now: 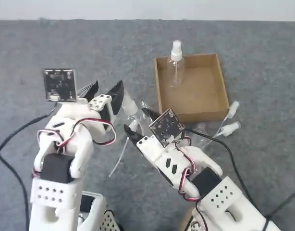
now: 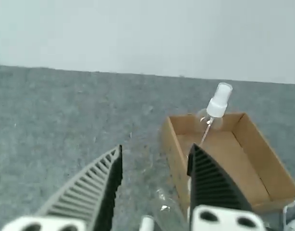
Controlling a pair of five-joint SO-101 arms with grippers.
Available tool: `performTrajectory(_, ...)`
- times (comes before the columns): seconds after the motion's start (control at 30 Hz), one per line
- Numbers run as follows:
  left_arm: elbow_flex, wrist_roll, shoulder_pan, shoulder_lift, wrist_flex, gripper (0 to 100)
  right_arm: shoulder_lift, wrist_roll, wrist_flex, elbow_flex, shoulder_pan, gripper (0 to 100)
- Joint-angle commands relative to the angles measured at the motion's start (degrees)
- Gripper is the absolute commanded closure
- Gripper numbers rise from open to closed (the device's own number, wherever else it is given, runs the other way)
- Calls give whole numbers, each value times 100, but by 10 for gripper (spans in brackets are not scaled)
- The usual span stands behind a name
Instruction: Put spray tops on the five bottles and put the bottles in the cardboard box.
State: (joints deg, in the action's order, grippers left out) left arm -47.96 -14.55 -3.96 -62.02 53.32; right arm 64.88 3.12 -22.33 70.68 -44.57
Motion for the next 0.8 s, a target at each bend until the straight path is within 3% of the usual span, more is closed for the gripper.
performTrajectory(0.0, 338, 105, 53, -18, -70, 797, 207, -62, 101, -79, 13, 993)
performTrajectory(0.2, 1068, 97, 413, -18, 651, 794, 145, -62, 101, -237, 224, 993)
performTrajectory(0.37, 822, 88, 659, -26, 1152, 794, -119, -88, 101, -730, 752, 993)
performTrajectory(0.57, -286, 105, 659, -149, 835, 793, -1279, -97, 163, -1653, 945, 993)
performTrajectory(0.77, -1789, 440, 404, -1292, 44, 793, -2492, -105, 119, -2708, 1112, 993)
